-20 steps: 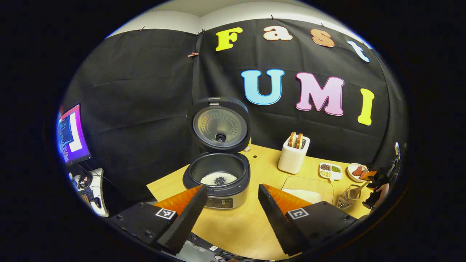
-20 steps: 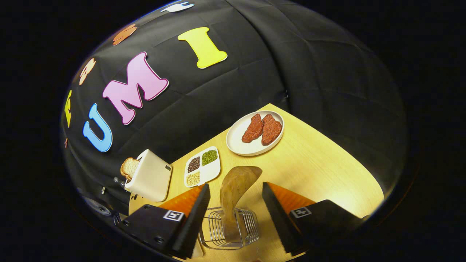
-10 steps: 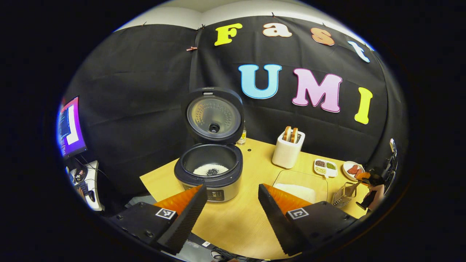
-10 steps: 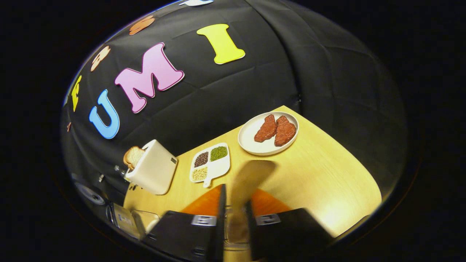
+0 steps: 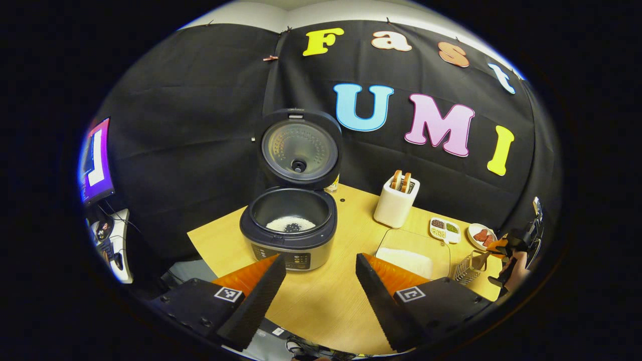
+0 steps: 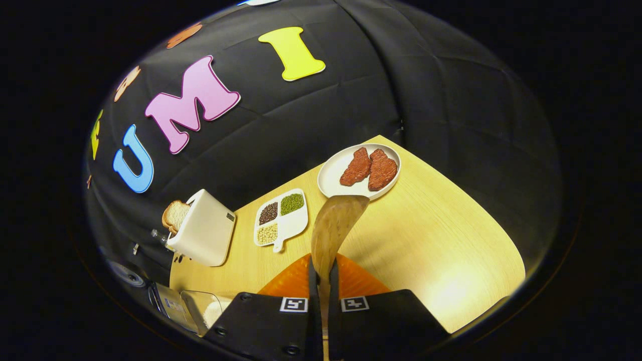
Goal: Close the left gripper, press the button to open the rice cooker; take a wooden spoon from the chopstick holder with the right hand, scoop a spoonful of rice and pour it into the rice cooker, then put the wooden spoon back into the chopstick holder.
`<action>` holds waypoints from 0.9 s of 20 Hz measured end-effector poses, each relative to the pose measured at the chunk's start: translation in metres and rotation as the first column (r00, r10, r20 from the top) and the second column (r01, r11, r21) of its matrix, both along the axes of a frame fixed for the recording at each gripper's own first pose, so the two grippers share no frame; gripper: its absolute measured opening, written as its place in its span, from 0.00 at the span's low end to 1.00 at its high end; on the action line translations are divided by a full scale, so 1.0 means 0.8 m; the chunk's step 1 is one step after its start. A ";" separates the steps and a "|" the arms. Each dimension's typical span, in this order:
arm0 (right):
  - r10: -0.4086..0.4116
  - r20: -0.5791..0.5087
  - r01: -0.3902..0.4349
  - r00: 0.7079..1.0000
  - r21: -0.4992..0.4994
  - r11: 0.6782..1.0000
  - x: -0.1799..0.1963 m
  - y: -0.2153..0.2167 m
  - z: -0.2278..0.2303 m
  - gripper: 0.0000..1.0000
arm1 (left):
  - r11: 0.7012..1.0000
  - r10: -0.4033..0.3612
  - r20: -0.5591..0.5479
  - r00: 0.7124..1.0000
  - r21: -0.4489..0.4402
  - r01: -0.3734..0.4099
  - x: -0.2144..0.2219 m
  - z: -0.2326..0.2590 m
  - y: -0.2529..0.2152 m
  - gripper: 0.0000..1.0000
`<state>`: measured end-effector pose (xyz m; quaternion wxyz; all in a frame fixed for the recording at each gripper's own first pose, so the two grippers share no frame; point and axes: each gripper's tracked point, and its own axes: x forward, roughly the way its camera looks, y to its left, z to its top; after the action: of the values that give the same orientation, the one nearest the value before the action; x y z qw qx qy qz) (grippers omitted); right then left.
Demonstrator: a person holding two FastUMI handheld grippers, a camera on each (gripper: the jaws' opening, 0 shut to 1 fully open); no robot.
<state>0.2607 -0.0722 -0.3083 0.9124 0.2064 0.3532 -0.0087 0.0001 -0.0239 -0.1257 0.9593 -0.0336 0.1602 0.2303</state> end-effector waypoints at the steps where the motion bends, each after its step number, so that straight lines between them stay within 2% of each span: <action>1: -0.006 0.026 0.006 1.000 -0.011 1.000 0.000 -0.002 0.012 0.09 | 1.000 -0.002 0.002 1.000 -0.004 0.002 0.000 -0.001 0.005 0.96; 9: -0.044 0.169 0.053 0.985 -0.046 0.998 -0.014 0.003 0.114 0.09 | 0.997 -0.064 0.041 0.997 -0.047 0.066 0.013 0.006 0.036 0.96; 13: -0.007 0.198 0.017 0.980 -0.050 0.999 -0.041 0.035 0.156 0.09 | 0.993 -0.101 0.101 0.990 -0.046 0.106 0.022 0.024 0.060 0.96; 15: 0.018 0.173 -0.013 0.985 -0.029 1.000 -0.057 0.064 0.164 0.09 | 0.991 -0.126 0.114 0.985 -0.040 0.131 0.029 0.024 0.072 0.95; 18: 0.075 0.211 -0.071 0.974 -0.030 0.997 -0.069 0.110 0.188 0.09 | 0.984 -0.160 0.110 0.981 -0.055 0.167 0.038 0.016 0.089 0.96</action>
<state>0.2056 0.0157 -0.1577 0.9469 0.1829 0.2610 0.0430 0.0308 0.0469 -0.1132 0.9805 -0.0630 0.1190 0.1434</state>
